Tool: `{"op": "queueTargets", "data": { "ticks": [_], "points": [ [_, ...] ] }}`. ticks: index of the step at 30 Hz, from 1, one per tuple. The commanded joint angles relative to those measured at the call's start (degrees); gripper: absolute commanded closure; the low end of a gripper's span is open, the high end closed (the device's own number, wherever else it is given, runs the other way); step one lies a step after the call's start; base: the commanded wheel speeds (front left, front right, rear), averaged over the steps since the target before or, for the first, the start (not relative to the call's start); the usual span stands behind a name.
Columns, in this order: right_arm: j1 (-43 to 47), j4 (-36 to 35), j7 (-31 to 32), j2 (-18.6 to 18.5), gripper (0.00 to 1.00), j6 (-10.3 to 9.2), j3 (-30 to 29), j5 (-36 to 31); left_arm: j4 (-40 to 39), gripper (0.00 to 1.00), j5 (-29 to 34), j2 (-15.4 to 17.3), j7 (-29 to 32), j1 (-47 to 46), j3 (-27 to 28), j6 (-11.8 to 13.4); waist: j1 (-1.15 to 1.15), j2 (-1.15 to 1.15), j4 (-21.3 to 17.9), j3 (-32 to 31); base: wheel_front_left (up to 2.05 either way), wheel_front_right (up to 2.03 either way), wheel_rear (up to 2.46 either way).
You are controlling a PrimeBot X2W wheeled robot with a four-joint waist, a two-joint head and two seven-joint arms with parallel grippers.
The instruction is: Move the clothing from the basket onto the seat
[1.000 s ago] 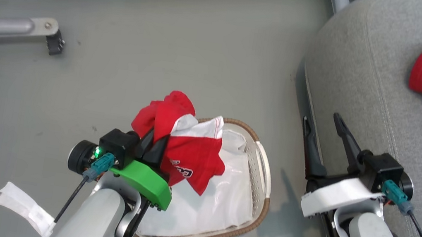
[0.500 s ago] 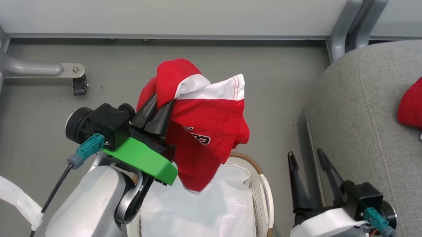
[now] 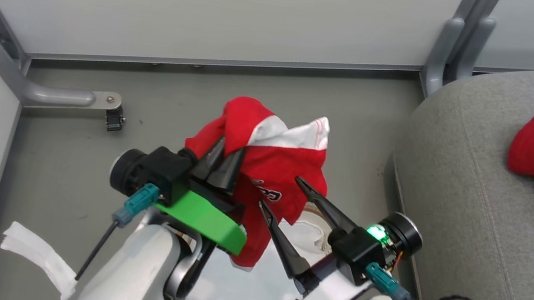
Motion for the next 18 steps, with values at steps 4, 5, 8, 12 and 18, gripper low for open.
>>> {"op": "queueTargets", "data": {
  "ticks": [4,5,8,12,18],
  "points": [
    [-4.1,3.37,-0.09,0.32,0.0,-0.08,-0.14,-3.96,-0.49,1.0,-1.77,0.12,-0.02,-0.34,-3.43,0.69,0.01,0.0,2.67,-0.33,0.0,0.0,0.0],
    [-4.61,4.07,-0.09,0.46,0.0,-0.08,-0.43,-4.91,-0.65,1.0,-2.05,0.13,-0.02,-0.48,-4.18,0.81,0.01,0.0,3.16,-0.31,0.0,0.0,0.0],
    [-5.79,6.46,-0.09,0.74,0.0,-0.08,-1.27,-7.22,-1.04,1.0,-3.45,0.13,-0.02,-0.87,-6.67,1.25,0.01,0.0,4.69,-0.35,0.0,0.0,0.0],
    [-6.55,9.04,-0.09,0.95,0.0,-0.08,-1.85,-8.09,-1.5,1.0,-4.83,0.12,-0.02,-1.26,-9.66,1.36,0.01,0.0,6.19,-0.34,0.0,0.0,0.0],
    [-6.7,10.55,-0.09,0.88,1.0,-0.08,-0.51,-3.71,-1.84,1.0,-6.11,0.1,-0.02,-0.85,-11.93,1.88,0.01,0.0,7.0,-0.54,0.0,0.0,0.0]
  ]
}}
